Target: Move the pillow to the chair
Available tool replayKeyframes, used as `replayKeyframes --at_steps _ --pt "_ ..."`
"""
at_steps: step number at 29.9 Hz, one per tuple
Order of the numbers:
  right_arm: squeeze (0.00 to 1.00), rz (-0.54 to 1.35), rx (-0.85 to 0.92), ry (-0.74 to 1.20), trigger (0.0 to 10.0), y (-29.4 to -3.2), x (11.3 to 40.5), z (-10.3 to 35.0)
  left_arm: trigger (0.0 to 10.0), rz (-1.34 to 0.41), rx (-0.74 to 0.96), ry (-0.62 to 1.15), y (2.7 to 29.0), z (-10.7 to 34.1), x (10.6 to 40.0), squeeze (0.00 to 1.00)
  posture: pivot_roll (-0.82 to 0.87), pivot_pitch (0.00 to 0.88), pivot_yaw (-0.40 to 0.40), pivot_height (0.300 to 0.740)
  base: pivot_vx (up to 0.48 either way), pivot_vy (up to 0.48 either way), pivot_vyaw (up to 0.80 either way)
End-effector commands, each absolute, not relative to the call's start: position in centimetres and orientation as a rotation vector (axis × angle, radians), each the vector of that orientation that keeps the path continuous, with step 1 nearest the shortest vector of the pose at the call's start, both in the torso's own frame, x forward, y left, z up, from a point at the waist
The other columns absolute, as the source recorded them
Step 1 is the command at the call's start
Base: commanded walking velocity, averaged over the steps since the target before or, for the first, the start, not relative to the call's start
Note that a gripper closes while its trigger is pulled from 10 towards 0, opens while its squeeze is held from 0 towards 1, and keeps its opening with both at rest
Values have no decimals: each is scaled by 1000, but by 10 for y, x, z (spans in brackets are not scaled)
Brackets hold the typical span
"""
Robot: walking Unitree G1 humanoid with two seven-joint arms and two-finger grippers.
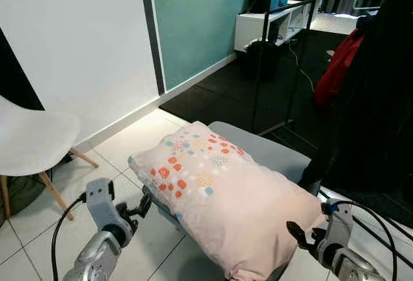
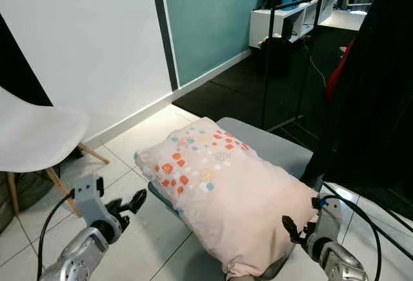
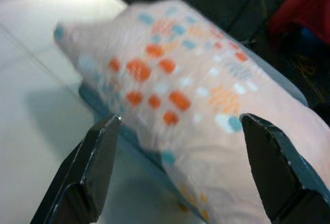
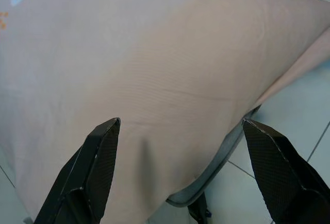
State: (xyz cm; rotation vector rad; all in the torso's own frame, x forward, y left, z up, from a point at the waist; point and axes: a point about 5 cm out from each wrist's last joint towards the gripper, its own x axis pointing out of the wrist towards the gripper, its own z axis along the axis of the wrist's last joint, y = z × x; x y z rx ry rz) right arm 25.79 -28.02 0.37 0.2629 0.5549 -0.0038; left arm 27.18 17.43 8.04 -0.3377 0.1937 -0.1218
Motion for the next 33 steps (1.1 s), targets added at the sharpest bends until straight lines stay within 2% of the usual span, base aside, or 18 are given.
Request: replayKeyframes --at_steps 1,7,14,19,27,29,33 --pt "0 4 266 553 10000 -279 260 5 10000 -179 -233 95 167 107 276 0 -214 78 3 689 0 0 0" --pt "0 9 266 556 10000 -277 260 4 10000 -252 -204 0 148 141 281 0 -210 64 5 709 0 0 0" --pt "0 11 267 555 10000 -276 260 4 10000 -233 -250 24 146 139 284 0 -211 56 8 729 0 0 0" --pt "0 -20 259 591 10000 -277 259 1 10000 41 -429 305 182 72 275 0 -225 65 11 734 0 0 0" --pt "0 -33 269 638 10000 -278 255 -4 10000 55 -500 499 181 41 262 0 -228 66 13 704 0 0 0" --pt "0 -33 272 641 10000 -278 255 -4 10000 66 -561 540 181 34 261 0 -229 72 16 694 0 0 0" --pt "0 -35 274 643 10000 -278 255 -4 10000 80 -619 571 181 29 259 0 -230 74 18 684 0 0 0"
